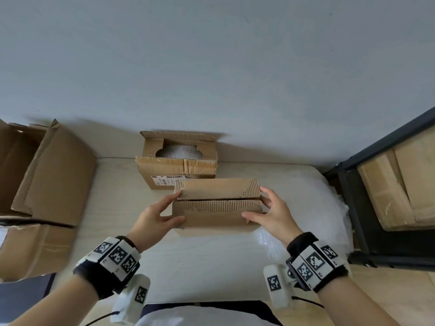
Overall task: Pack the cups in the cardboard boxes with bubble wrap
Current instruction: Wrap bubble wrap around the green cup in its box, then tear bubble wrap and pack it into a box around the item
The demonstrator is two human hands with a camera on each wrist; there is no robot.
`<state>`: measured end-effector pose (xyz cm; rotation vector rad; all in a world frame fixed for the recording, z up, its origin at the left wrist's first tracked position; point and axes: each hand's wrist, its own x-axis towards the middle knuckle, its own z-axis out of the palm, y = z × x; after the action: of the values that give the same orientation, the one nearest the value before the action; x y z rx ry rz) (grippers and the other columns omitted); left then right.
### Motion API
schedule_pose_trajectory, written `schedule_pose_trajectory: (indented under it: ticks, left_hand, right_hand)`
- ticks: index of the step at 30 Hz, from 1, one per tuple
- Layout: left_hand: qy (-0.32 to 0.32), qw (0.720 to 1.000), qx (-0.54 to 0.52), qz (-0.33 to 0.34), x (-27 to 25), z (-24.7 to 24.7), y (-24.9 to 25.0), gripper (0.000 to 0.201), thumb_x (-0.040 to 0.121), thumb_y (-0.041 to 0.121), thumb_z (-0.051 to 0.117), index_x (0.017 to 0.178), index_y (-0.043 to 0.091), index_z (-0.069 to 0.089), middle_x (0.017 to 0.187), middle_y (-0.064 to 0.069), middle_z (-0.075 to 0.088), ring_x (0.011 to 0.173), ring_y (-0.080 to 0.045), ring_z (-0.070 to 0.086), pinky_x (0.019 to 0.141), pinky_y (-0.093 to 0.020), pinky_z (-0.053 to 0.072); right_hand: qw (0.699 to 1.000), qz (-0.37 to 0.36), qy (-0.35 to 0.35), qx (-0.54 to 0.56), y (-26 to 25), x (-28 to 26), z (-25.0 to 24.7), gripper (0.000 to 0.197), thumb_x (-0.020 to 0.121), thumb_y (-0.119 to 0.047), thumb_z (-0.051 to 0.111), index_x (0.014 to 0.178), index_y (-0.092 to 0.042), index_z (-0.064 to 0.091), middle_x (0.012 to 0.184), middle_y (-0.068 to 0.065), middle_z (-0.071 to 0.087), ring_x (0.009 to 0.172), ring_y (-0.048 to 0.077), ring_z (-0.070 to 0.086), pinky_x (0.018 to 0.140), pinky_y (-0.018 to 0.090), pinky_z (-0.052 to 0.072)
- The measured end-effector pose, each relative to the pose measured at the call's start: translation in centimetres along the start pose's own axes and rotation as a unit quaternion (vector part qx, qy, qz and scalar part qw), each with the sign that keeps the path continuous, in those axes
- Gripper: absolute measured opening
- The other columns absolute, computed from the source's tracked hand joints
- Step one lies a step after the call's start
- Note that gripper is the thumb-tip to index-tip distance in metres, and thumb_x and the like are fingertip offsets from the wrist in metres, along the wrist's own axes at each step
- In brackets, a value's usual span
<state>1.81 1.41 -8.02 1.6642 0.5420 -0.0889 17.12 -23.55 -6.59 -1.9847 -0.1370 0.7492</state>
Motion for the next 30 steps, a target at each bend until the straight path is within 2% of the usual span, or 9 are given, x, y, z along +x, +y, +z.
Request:
schedule_pose_trajectory:
  ticks: [3, 5, 8, 12, 15, 18, 21, 24, 30]
  left_hand:
    - [0.032, 0.998, 0.053, -0.001, 0.1, -0.8, -0.6, 0.059, 0.084, 0.012, 0.069, 0.122, 0.050, 0.045, 0.127, 0.013, 0.055, 0.097, -0.003, 0.066, 0.081, -0.014, 0.051]
    - [0.039, 0.985, 0.166, 0.008, 0.0, -1.3, -0.9, 0.058, 0.086, 0.024, 0.067, 0.132, 0.047, 0.040, 0.144, 0.013, 0.040, 0.116, -0.004, 0.054, 0.089, -0.019, 0.049]
    - [0.028, 0.916, 0.390, 0.087, -0.3, -1.8, -0.9, 0.062, 0.089, 0.047, 0.050, 0.146, 0.030, 0.030, 0.157, 0.015, 0.004, 0.134, -0.005, 0.028, 0.102, -0.036, 0.044]
    - [-0.021, 0.838, 0.511, 0.191, -0.7, -1.6, -0.8, 0.060, 0.096, 0.051, 0.020, 0.147, 0.020, 0.025, 0.154, 0.002, 0.019, 0.143, -0.022, 0.013, 0.115, -0.044, 0.019]
    - [-0.052, 0.819, 0.549, 0.158, -0.8, -1.2, -1.6, 0.069, 0.093, 0.061, 0.014, 0.150, 0.024, 0.004, 0.157, 0.006, 0.000, 0.145, -0.018, -0.004, 0.117, -0.039, 0.004]
    - [-0.044, 0.813, 0.557, 0.164, -0.9, -1.0, -1.5, 0.070, 0.093, 0.056, 0.024, 0.149, 0.016, 0.015, 0.155, -0.001, 0.013, 0.143, -0.025, 0.014, 0.113, -0.046, 0.021]
    - [-0.030, 0.813, 0.552, 0.186, -0.8, -1.0, -1.3, 0.065, 0.093, 0.048, 0.028, 0.145, 0.010, 0.030, 0.151, -0.005, 0.028, 0.137, -0.028, 0.031, 0.106, -0.047, 0.035]
    - [-0.026, 0.810, 0.551, 0.196, -0.9, -1.0, -1.3, 0.064, 0.092, 0.047, 0.030, 0.143, 0.009, 0.037, 0.149, -0.006, 0.035, 0.135, -0.027, 0.035, 0.104, -0.047, 0.037]
    - [-0.027, 0.799, 0.561, 0.216, -0.6, -1.7, -1.3, 0.064, 0.090, 0.050, 0.031, 0.140, 0.012, 0.043, 0.146, -0.004, 0.040, 0.133, -0.025, 0.040, 0.104, -0.047, 0.036]
  right_hand:
    - [1.000, -0.006, -0.014, -0.012, 0.0, 1.0, 0.9, 0.086, 0.067, -0.010, 0.085, 0.138, -0.022, 0.039, 0.132, 0.000, 0.056, 0.127, 0.009, 0.045, 0.107, 0.039, 0.041]
    - [0.998, -0.007, -0.032, -0.058, -0.4, 1.8, 1.1, 0.088, 0.068, -0.017, 0.085, 0.139, -0.021, 0.034, 0.136, 0.000, 0.051, 0.129, 0.010, 0.043, 0.106, 0.034, 0.040]
    - [0.984, -0.018, -0.075, -0.162, -2.3, 3.5, 0.6, 0.096, 0.071, -0.032, 0.082, 0.144, -0.017, 0.023, 0.144, 0.003, 0.040, 0.135, 0.017, 0.037, 0.102, 0.023, 0.031]
    - [0.956, -0.034, -0.136, -0.257, -7.5, 7.8, 1.2, 0.095, 0.082, -0.047, 0.068, 0.151, -0.015, 0.011, 0.156, 0.008, 0.022, 0.141, 0.023, 0.029, 0.111, 0.034, 0.027]
    - [0.920, -0.012, -0.206, -0.334, -10.8, 10.8, 3.4, 0.090, 0.086, -0.045, 0.064, 0.150, -0.005, 0.014, 0.155, 0.012, 0.024, 0.140, 0.026, 0.031, 0.113, 0.036, 0.028]
    - [0.904, 0.050, -0.258, -0.337, -12.0, 12.3, 5.2, 0.085, 0.087, -0.036, 0.066, 0.146, 0.003, 0.018, 0.145, 0.016, 0.038, 0.128, 0.028, 0.045, 0.109, 0.040, 0.037]
    - [0.881, 0.045, -0.252, -0.398, -12.4, 12.8, 6.2, 0.075, 0.089, -0.030, 0.064, 0.143, 0.004, 0.026, 0.132, 0.017, 0.051, 0.119, 0.029, 0.052, 0.103, 0.041, 0.042]
    - [0.863, 0.005, -0.249, -0.439, -12.6, 12.7, 6.8, 0.063, 0.091, -0.026, 0.061, 0.141, 0.000, 0.032, 0.135, 0.016, 0.048, 0.116, 0.028, 0.052, 0.101, 0.040, 0.042]
    - [0.834, -0.045, -0.291, -0.466, -13.1, 12.3, 7.4, 0.064, 0.095, -0.016, 0.054, 0.149, -0.009, 0.020, 0.150, 0.011, 0.037, 0.127, 0.022, 0.045, 0.105, 0.031, 0.036]
